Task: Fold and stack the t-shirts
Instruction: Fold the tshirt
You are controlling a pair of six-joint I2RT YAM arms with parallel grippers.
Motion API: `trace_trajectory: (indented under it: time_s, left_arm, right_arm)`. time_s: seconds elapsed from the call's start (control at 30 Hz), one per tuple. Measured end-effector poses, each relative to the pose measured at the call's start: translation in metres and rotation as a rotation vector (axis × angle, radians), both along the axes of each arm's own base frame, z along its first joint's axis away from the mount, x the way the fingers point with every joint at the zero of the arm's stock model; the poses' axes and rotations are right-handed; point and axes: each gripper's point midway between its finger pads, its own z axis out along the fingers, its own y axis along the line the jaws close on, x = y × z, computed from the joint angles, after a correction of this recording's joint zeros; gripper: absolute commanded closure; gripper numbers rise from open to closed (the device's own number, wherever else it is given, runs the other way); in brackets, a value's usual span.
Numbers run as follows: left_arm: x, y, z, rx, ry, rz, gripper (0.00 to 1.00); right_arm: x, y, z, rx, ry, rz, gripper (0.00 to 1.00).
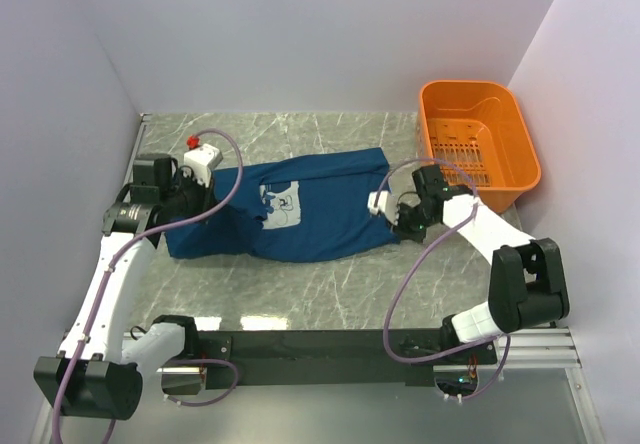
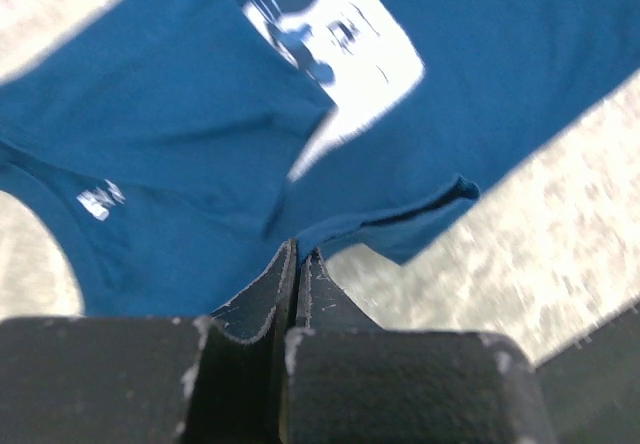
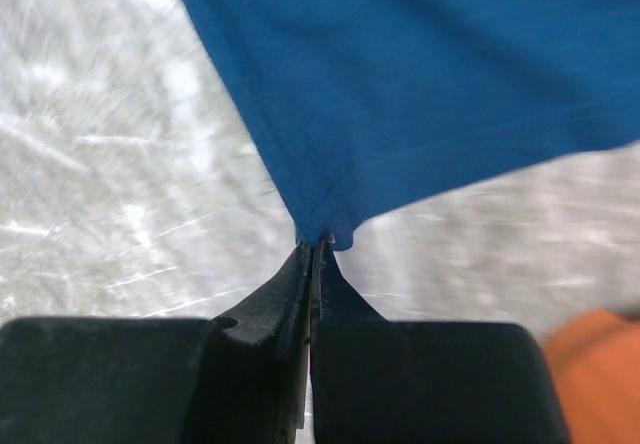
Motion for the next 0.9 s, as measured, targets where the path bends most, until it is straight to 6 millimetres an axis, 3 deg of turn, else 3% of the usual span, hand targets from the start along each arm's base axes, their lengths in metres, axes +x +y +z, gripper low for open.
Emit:
trace_trajectory:
  time_s: [0.23, 0.63, 0.9]
  left_arm:
    - [0.044, 0.014, 0.017, 0.02, -0.073, 0.058, 1.0]
    - [0.115, 0.042, 0.028, 0.039, -0.138, 0.125, 1.0]
    - [0.146, 0.05, 0.019, 0.06, -0.124, 0.124, 1.0]
  right_arm:
    - [0.039, 0.011, 0.035, 0.064, -0.059, -0.036, 1.0]
    - [0.083, 0.012, 0.032, 0.048, -0.033, -0.156, 1.0]
    - [0.11, 0.011, 0.04, 0.057, -0.058, -0.243, 1.0]
